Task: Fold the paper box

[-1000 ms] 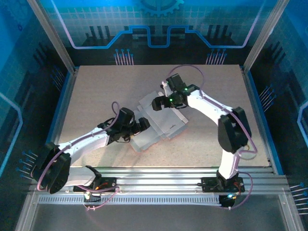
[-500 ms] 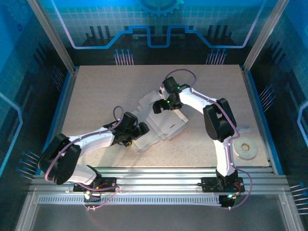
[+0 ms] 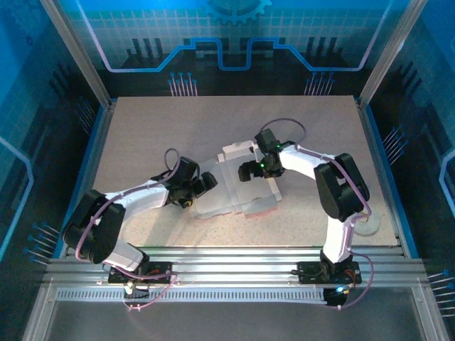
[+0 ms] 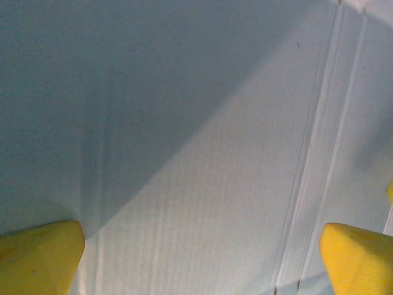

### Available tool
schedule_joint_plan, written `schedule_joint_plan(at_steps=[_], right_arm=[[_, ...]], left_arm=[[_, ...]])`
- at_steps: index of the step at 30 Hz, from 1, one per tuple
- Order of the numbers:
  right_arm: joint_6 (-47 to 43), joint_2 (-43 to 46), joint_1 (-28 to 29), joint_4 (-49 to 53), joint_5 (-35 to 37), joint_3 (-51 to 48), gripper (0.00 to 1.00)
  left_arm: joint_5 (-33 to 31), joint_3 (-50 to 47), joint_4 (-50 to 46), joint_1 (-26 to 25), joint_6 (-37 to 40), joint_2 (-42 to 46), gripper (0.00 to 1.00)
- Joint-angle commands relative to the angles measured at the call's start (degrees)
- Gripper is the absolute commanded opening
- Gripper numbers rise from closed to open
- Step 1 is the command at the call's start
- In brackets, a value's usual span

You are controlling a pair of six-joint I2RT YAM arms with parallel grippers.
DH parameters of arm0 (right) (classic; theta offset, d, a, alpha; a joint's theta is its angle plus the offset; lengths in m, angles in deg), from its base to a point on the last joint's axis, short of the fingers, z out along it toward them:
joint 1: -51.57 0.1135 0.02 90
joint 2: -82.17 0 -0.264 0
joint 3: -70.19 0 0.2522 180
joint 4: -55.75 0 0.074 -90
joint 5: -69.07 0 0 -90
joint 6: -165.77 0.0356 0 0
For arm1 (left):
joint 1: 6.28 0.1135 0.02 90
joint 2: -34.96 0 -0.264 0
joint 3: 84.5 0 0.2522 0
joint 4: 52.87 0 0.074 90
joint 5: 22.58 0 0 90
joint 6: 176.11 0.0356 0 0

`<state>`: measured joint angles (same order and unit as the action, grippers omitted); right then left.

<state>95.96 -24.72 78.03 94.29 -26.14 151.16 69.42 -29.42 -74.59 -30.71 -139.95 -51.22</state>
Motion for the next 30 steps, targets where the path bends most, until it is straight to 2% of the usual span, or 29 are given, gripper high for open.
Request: schedule_joint_plan(at_steps=[1,6,12,17,23,27,30], right_arm=[[5.6,4.5,0.3,-1.3,-0.5,-6.5,1.0],[12.7,10.2,4.6,-4.0,0.6,-12.9,1.0],[22.3,14.9,13.0,-9.2,1.6,-15.7,1.0],[19.0,18.8,16.2,-6.9,2.9,-12.3,1.0],[9.8,21.2,14.0,1.0,5.0,-7.2,1.0],[3.0,19.8,9.9,3.6,2.9,-3.6,1.0],[-1.5,16.3,6.6,5.8,0.5,0.7,1.0]], left_arm=[[0.1,3.9,-2.9,3.3,6.2,-2.4,1.0],[2.0,11.8,-1.8,7.3,10.9,-8.6,0.99],[5.1,22.7,-1.1,8.5,13.2,-15.1,0.99],[4.8,25.8,-7.7,8.4,15.5,-11.1,0.99],[8.3,17.7,-12.9,7.8,16.2,0.0,0.99],[10.0,9.1,-12.4,6.5,11.6,8.1,0.99],[9.3,3.9,-10.0,3.3,7.0,11.9,0.99]])
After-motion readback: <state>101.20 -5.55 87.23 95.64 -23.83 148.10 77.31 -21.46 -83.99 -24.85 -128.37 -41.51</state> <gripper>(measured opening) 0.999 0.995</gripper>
